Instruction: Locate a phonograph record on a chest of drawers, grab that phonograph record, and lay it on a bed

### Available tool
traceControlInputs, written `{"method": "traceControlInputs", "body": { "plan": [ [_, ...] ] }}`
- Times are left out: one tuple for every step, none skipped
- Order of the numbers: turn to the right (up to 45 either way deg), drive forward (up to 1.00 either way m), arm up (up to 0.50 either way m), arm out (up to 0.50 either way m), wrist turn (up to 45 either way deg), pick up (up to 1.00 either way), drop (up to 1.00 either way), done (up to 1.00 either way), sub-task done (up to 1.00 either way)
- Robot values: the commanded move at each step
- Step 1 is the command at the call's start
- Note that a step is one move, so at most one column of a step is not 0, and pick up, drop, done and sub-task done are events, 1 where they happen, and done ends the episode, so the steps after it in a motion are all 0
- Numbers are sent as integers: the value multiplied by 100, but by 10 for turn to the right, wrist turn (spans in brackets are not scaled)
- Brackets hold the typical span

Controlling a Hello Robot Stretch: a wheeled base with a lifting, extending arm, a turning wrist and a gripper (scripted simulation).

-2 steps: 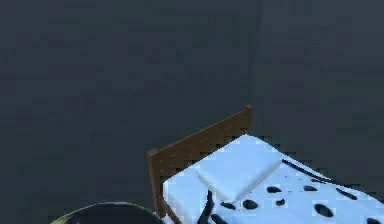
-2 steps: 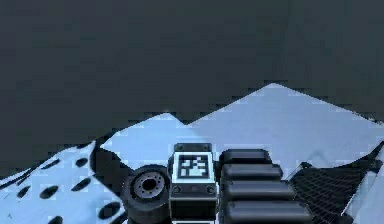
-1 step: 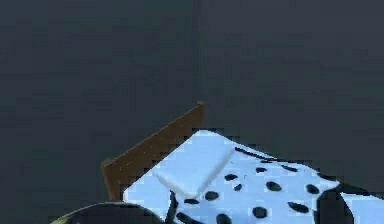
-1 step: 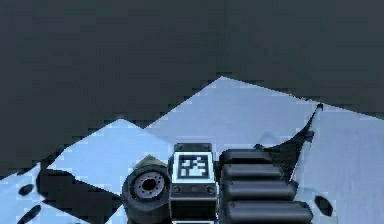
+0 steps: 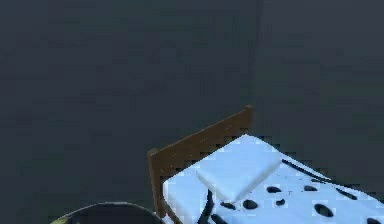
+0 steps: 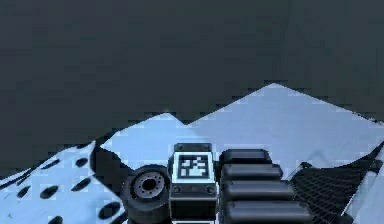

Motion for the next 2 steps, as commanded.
{"method": "traceControlInputs", "body": {
  "plan": [
    [150,0,0,0,0,0,0,0,0],
    [-150,0,0,0,0,0,0,0,0]
  ]
}}
